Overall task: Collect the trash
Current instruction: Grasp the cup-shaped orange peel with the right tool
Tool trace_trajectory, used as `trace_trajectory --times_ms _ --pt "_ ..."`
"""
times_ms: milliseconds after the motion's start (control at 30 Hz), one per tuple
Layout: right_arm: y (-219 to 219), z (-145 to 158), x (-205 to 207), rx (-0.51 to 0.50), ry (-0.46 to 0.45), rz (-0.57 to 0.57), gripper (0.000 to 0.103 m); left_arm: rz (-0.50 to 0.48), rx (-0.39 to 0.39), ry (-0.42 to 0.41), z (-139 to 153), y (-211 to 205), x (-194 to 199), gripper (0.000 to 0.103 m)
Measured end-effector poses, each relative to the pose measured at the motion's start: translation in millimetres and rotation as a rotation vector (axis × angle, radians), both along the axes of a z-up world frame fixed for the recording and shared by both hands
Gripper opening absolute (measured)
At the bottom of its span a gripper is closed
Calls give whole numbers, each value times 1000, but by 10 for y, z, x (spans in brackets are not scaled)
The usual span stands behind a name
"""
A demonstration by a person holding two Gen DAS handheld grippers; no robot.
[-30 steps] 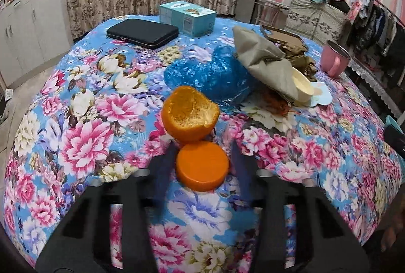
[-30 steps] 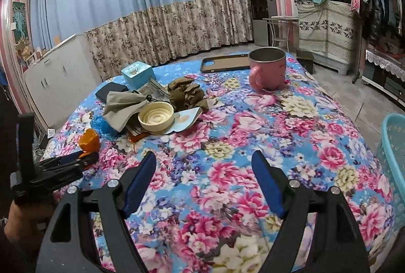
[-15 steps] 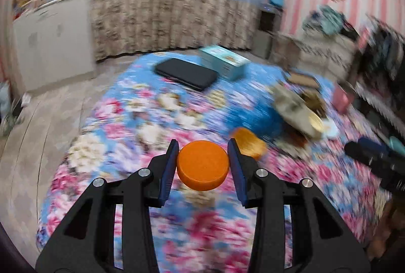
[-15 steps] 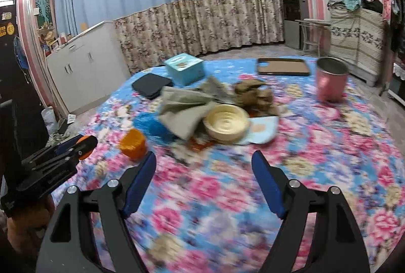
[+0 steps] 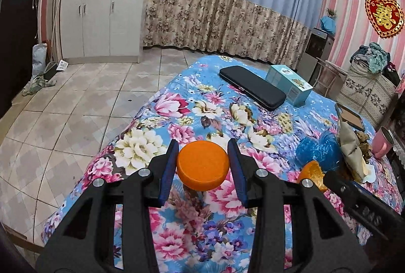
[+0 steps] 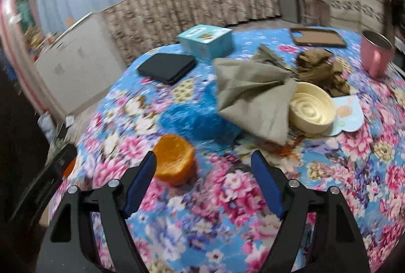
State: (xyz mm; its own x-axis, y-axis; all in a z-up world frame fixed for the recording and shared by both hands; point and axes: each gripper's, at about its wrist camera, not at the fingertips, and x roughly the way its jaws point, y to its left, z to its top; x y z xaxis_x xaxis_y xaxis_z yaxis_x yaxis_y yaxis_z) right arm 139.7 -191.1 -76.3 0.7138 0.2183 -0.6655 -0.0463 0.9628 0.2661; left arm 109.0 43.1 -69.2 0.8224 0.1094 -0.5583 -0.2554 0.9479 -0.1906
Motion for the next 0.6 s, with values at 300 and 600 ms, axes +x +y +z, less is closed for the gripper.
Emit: trace_trajectory --times_ms 300,600 --pt "86 -164 115 71 99 150 11 -29 1 -24 2 -91 -64 39" --pt "-323 258 -365 12 -77 164 9 -87 23 -88 121 -274 -247 39"
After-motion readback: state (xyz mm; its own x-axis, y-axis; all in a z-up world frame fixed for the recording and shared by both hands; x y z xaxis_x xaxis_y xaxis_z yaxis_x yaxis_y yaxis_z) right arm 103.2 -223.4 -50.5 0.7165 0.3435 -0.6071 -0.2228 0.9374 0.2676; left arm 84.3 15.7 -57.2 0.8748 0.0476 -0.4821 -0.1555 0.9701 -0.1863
